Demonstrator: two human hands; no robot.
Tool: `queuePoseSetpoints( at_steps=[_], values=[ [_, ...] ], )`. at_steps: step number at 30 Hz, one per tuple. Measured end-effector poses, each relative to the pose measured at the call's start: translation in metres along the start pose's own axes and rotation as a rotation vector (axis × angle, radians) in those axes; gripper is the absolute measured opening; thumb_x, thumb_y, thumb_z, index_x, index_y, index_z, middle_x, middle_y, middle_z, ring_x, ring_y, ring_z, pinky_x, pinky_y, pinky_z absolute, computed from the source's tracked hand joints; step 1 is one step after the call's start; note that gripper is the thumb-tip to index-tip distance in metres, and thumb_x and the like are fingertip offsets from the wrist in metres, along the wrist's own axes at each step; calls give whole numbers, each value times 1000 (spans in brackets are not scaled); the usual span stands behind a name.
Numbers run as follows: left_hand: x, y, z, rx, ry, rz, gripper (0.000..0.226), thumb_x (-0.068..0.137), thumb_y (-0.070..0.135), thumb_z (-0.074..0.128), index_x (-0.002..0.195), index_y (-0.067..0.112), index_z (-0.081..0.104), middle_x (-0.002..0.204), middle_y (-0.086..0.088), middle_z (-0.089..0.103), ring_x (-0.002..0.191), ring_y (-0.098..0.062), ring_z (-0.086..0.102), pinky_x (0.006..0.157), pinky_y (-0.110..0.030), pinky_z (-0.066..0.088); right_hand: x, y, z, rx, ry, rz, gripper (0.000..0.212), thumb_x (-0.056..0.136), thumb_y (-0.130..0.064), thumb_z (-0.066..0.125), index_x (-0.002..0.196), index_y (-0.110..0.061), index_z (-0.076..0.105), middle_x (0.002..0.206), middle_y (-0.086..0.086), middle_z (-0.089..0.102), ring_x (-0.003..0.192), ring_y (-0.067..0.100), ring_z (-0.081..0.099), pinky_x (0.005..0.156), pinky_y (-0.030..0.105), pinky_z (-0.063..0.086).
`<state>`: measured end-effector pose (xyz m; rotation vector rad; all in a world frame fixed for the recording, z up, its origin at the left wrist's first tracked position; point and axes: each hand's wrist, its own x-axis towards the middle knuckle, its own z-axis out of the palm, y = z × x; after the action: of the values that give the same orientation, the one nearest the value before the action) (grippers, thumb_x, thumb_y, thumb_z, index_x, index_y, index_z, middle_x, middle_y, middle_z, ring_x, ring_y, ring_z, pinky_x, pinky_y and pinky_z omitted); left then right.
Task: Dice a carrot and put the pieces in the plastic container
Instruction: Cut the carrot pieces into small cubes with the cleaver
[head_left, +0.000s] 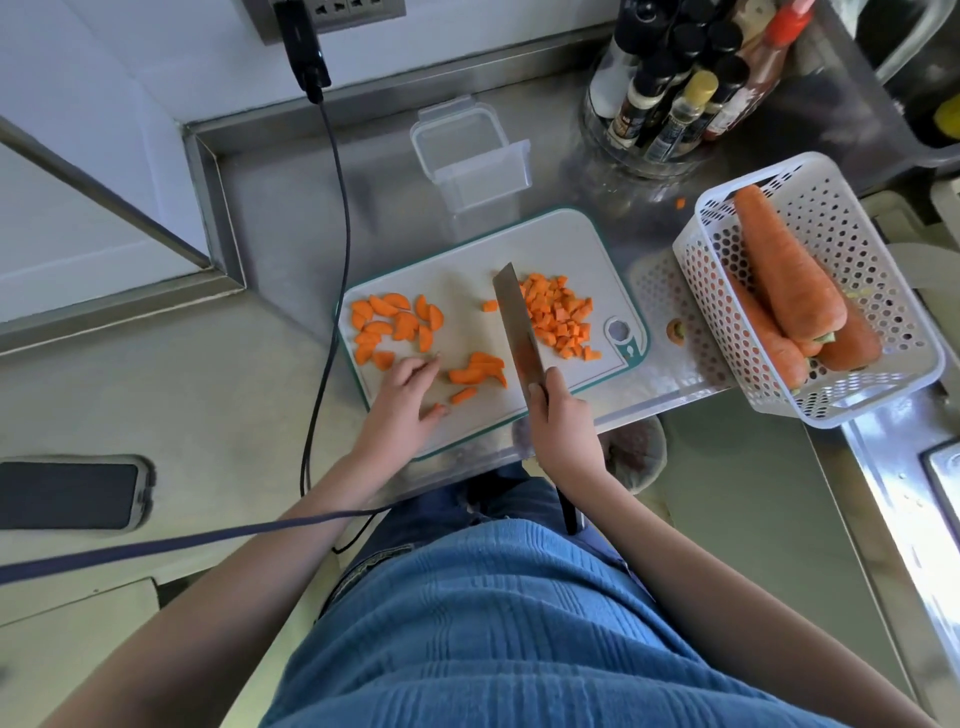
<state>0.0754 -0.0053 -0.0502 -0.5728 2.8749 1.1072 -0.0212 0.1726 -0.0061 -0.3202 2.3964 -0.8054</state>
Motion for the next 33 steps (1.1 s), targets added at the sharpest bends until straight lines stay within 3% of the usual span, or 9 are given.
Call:
queuePoseSetpoints(
  at_steps=[3, 6, 12, 16, 20, 23, 27, 30, 33],
  values=[
    [9, 6, -2, -72, -47, -42, 59, 78, 7, 73, 131, 3, 51, 117, -11, 52, 88, -13, 51, 85, -24, 45, 1, -2, 8, -37, -10, 20, 16, 103, -24, 30, 90, -14, 33, 69, 14, 52, 56, 31, 47, 47, 32, 32],
    [17, 15, 0, -87, -72, -37, 51, 76, 4, 73, 124, 3, 58, 107, -10, 58, 81, -10, 51, 80, -22, 44, 1, -8, 10, -59, -23, 4, 15, 103, -23, 30, 91, -13, 32, 70, 16, 53, 58, 32, 48, 48, 33, 33],
    [21, 30, 9, -146, -4, -61, 40, 79, 1, 69, 118, 6, 63, 103, -8, 63, 84, -15, 58, 82, -26, 47, 0, -16, 16, -68, -17, -54, 15, 103, -24, 32, 91, -14, 31, 73, 18, 56, 62, 34, 50, 48, 34, 32],
    [22, 27, 8, -155, -14, -18, 48, 79, -4, 64, 124, 8, 56, 105, -10, 64, 88, -19, 62, 81, -31, 51, 4, -13, 5, -20, 84, -42, 15, 103, -22, 33, 91, -13, 32, 63, 8, 49, 54, 28, 45, 42, 31, 25],
    [32, 17, -7, -70, 48, 34, 50, 74, -15, 50, 119, 6, 55, 106, -11, 57, 87, -17, 55, 75, -30, 46, 13, -11, -9, 57, 154, -31, 21, 102, -21, 36, 86, -8, 35, 59, 1, 43, 50, 20, 38, 48, 34, 22],
    [62, 20, -15, -33, 135, 24, 44, 76, -10, 55, 118, 4, 58, 106, -13, 58, 89, -19, 56, 81, -35, 49, 19, -10, -12, 102, 139, -28, 22, 101, -20, 38, 85, -5, 39, 60, 2, 43, 52, 22, 38, 52, 32, 26],
    [107, 28, -9, 11, 56, 22, 40, 82, 2, 64, 121, -1, 59, 115, -18, 57, 101, -30, 57, 92, -34, 43, 13, -8, -14, 112, 169, 6, 23, 102, -22, 36, 82, -11, 34, 60, 3, 45, 53, 31, 45, 49, 41, 35],
    [127, 33, 2, -12, 28, -35, 34, 78, 10, 71, 110, 1, 65, 107, -18, 59, 94, -32, 59, 87, -38, 47, 8, -5, -17, 111, 172, 28, 23, 101, -22, 36, 81, -11, 32, 60, 3, 41, 52, 25, 39, 49, 40, 32],
    [134, 39, 9, -39, 51, -37, 16, 73, 1, 68, 89, 5, 69, 92, -15, 61, 82, -30, 60, 77, -36, 49, 4, -2, -19, 97, 141, 34, 22, 102, -23, 35, 87, -7, 35, 62, 7, 45, 54, 26, 40, 50, 35, 29]
  ],
)
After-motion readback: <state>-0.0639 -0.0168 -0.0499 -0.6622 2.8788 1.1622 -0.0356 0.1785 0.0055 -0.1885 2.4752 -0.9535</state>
